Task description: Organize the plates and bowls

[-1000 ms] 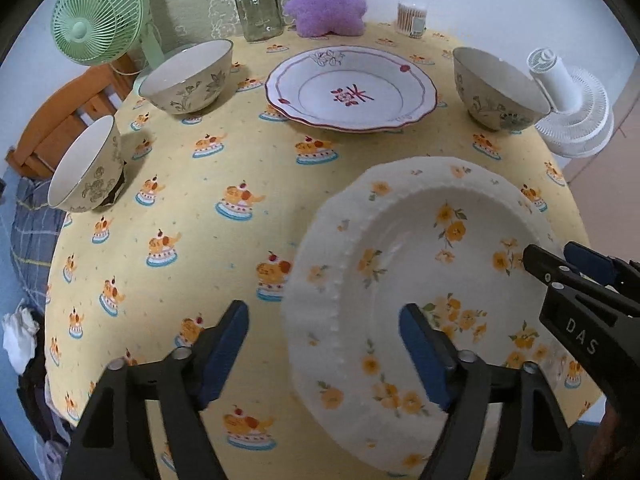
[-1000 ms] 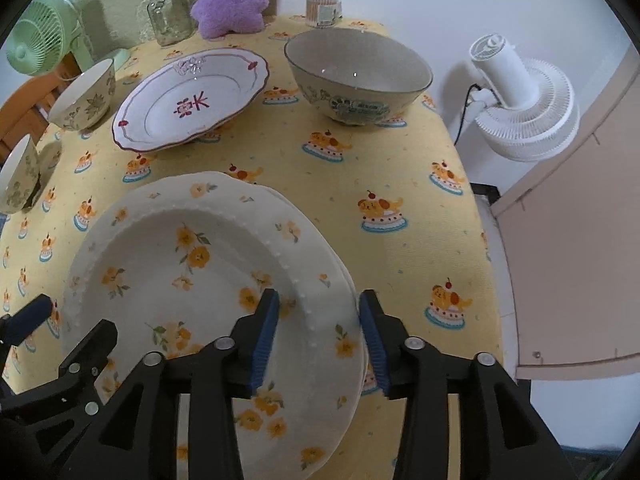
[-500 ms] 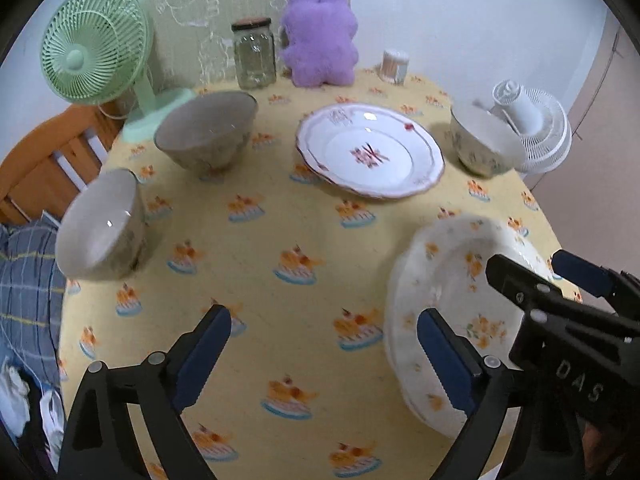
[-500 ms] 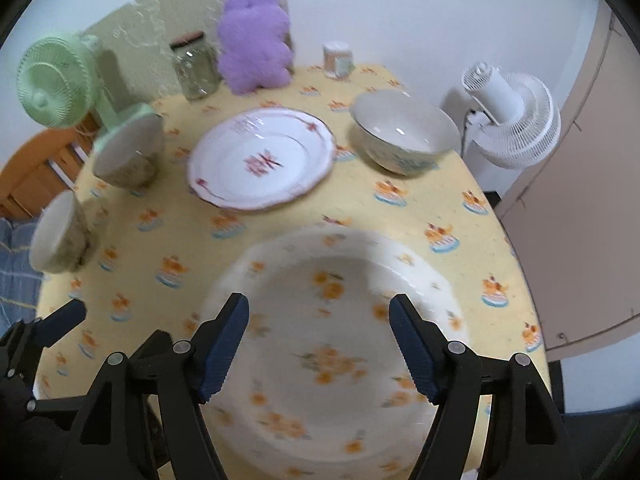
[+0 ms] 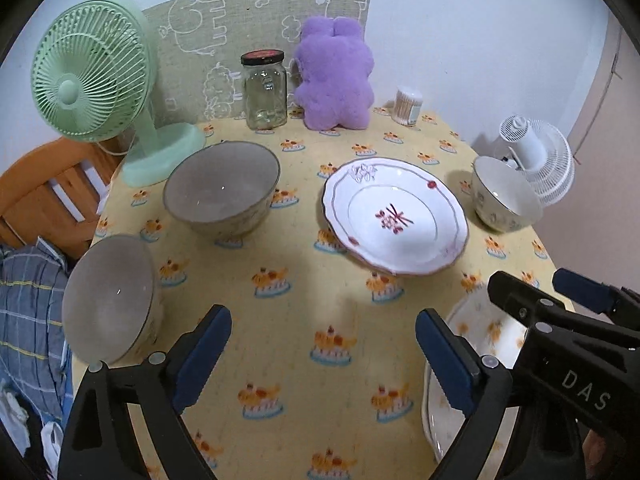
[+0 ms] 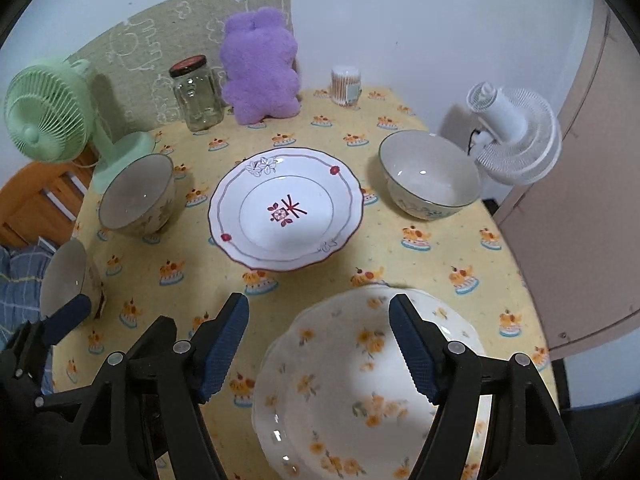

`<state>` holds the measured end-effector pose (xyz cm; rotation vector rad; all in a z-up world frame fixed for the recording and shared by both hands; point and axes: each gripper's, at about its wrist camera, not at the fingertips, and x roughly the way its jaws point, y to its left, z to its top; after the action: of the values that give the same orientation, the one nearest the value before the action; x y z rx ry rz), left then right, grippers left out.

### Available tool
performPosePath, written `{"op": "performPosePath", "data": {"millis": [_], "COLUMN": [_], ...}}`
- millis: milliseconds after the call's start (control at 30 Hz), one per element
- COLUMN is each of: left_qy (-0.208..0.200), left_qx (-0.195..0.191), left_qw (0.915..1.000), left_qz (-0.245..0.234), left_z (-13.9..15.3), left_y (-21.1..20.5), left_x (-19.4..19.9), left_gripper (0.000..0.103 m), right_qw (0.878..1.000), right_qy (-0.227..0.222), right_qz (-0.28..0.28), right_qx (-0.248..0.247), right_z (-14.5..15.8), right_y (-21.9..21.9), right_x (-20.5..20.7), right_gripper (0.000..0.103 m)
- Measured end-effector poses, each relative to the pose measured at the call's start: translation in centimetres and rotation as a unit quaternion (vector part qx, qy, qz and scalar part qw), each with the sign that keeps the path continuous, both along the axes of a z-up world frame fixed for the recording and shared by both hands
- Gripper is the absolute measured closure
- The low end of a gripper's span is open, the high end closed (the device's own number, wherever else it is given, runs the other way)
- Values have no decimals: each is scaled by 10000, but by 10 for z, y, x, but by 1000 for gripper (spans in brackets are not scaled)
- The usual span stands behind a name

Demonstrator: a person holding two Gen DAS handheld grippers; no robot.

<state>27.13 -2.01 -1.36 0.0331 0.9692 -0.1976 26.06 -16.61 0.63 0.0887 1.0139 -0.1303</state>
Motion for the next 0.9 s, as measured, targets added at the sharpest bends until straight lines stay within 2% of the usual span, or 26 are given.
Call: {"op": "performPosePath", "data": {"millis": [233,400,667,733,900], "left_qy": [101,221,430,476,578], "left_qx": [127,296,459,455,510], "left_qw": [9997,9988,9964,9959,9953], "left_qz": [171,336,576,613,595], "left_z": [-19,-39,-68,-74,-86], "left_y": [-23,-42,-61,-62,-69], "left_x": [38,69,101,107,116], "left_gripper": [10,11,19,24,35], "right_qw": [9997,9999,9993,9990,9980], "right_qy": [-115,-13,259,305,431], "right_qz": [107,127,130,143,206], "right_qx": [-186,-81,242,286,408], "right_z": [-17,-36,-72,-79,-92], "right_y": [-16,-33,-55,-58,-59], "right_x": [40,75,121,129,144], "right_gripper": [28,28,28,28,44]}}
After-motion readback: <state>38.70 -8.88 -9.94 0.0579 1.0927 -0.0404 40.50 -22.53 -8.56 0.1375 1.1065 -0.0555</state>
